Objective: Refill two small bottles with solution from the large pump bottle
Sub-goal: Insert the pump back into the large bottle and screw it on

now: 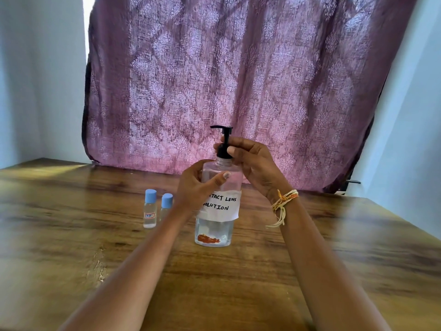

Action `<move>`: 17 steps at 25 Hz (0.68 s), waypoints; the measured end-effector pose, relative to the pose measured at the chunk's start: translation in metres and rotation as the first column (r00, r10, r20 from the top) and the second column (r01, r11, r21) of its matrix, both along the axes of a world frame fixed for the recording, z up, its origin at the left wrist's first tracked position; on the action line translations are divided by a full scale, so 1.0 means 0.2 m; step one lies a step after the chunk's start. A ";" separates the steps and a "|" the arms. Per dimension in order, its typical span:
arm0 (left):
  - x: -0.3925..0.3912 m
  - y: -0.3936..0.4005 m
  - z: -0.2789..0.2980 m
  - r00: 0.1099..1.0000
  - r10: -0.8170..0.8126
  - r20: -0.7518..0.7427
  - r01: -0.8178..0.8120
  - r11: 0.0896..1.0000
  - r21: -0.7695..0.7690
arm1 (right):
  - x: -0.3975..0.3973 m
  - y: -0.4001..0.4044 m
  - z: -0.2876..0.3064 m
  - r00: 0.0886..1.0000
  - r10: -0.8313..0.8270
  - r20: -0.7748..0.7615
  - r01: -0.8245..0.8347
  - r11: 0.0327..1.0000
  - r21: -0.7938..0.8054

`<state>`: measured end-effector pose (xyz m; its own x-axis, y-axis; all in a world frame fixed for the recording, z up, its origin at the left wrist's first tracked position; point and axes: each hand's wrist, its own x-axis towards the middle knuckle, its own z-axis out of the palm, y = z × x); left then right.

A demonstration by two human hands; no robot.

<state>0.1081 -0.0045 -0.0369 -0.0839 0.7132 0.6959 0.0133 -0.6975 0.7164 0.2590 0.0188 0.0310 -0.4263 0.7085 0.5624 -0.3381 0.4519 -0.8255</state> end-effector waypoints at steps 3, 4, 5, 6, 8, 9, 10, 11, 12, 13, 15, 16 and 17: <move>0.00 0.01 0.00 1.000 -0.004 0.003 0.004 1.000 0.004 | -0.05 -0.02 0.01 0.985 -0.169 0.018 0.168 0.985 0.039; 0.00 0.01 -0.01 1.000 0.004 0.002 -0.004 1.000 0.008 | -0.07 -0.03 0.01 0.972 -0.231 0.041 0.228 0.972 0.059; -0.01 0.00 -0.01 1.000 0.011 -0.001 -0.011 1.000 0.011 | -0.08 -0.04 0.01 0.957 -0.284 0.065 0.279 0.958 0.072; -0.01 0.00 -0.01 1.000 0.014 -0.004 -0.014 1.000 0.011 | -0.09 -0.04 0.00 0.942 -0.324 0.089 0.318 0.945 0.076; -0.01 0.00 -0.01 1.000 0.012 -0.010 -0.012 1.000 0.015 | -0.08 -0.03 0.00 0.953 -0.276 0.127 0.272 0.961 0.049; -0.01 0.00 -0.01 1.000 0.012 -0.011 -0.011 1.000 0.020 | -0.07 -0.04 0.00 0.975 -0.185 0.122 0.185 0.983 0.012; -0.01 0.00 -0.01 1.000 0.010 -0.009 -0.010 1.000 0.021 | -0.05 -0.04 0.00 0.990 -0.093 0.108 0.096 0.995 -0.024; -0.01 0.00 -0.01 1.000 0.009 -0.004 -0.009 1.000 0.017 | -0.04 -0.04 0.00 0.995 -0.027 0.094 0.031 0.999 -0.044; 0.00 0.01 -0.01 1.000 0.008 0.002 -0.008 1.000 0.014 | -0.02 -0.04 0.00 0.996 -0.002 0.087 0.005 0.999 -0.041; 0.00 0.01 -0.01 1.000 0.005 0.003 -0.005 1.000 0.017 | -0.01 -0.04 0.00 0.997 -0.011 0.077 0.013 1.000 -0.025; 0.00 0.01 -0.01 1.000 -0.010 0.003 0.010 1.000 0.028 | -0.02 -0.03 0.00 0.995 -0.089 0.050 0.089 0.996 -0.001; 0.00 0.00 -0.01 1.000 -0.017 0.005 0.016 0.999 0.027 | -0.04 -0.03 0.00 0.990 -0.133 0.042 0.133 0.991 0.001; 0.00 0.00 -0.01 1.000 -0.016 0.008 0.016 1.000 0.023 | -0.06 -0.04 0.00 0.983 -0.177 0.043 0.177 0.984 0.004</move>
